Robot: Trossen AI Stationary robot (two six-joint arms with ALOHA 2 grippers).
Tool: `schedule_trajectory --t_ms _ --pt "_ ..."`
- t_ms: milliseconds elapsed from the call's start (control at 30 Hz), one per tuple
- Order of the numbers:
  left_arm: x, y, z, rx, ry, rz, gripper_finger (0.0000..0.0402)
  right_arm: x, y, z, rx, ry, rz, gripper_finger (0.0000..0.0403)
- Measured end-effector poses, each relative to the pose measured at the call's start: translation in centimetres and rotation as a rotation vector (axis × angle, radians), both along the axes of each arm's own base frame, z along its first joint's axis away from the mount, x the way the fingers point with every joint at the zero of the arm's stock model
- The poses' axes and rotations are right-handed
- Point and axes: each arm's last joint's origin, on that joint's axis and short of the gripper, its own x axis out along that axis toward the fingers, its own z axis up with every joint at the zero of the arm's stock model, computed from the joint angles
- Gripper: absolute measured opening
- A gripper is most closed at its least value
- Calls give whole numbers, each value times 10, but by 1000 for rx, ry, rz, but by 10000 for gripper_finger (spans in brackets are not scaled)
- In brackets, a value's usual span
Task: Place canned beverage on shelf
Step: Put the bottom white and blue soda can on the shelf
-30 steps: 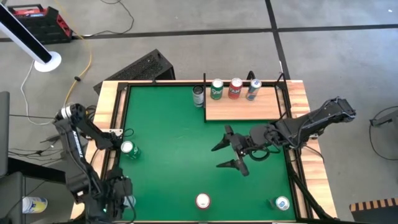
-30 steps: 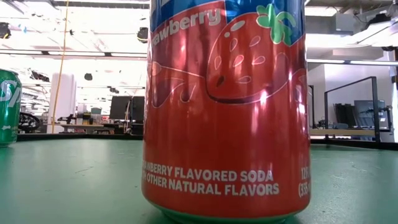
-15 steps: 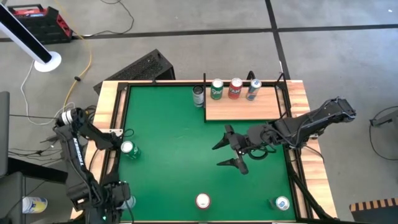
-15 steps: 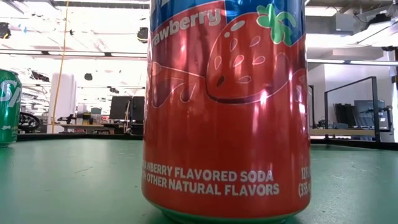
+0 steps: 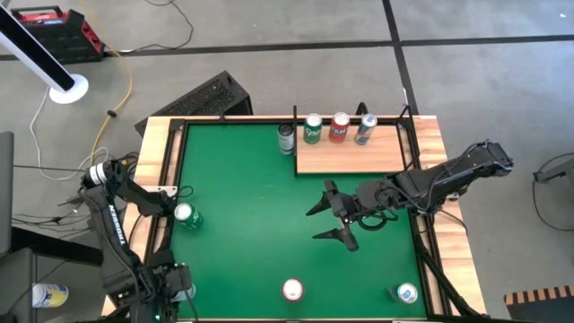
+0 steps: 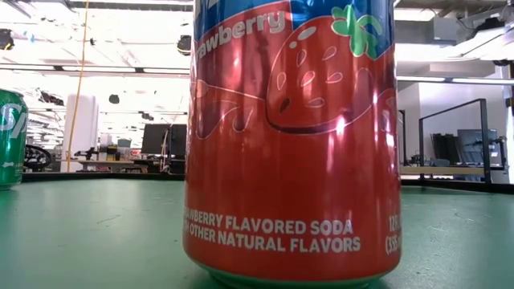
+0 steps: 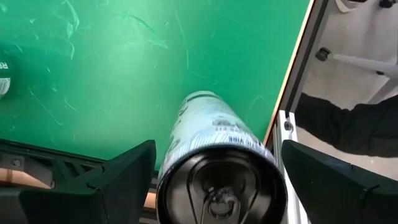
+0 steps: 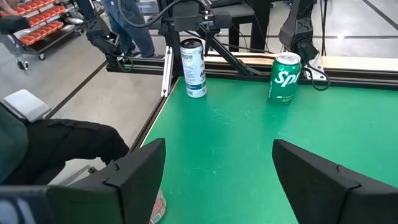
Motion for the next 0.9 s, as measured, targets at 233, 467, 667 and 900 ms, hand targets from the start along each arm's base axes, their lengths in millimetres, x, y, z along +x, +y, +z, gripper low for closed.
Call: schedule_trajectory --t_ms 233,467,667,900 --pt "1 2 0 13 18 -18 315 0 0 0 0 0 0 319" --pt "11 8 0 -4 63 -62 234 0 0 0 0 0 0 319" --pt "29 17 3 -6 67 -73 234 0 0 0 0 1 0 319" --pt "77 54 46 28 -46 88 235 -1 0 -2 -40 12 13 319"
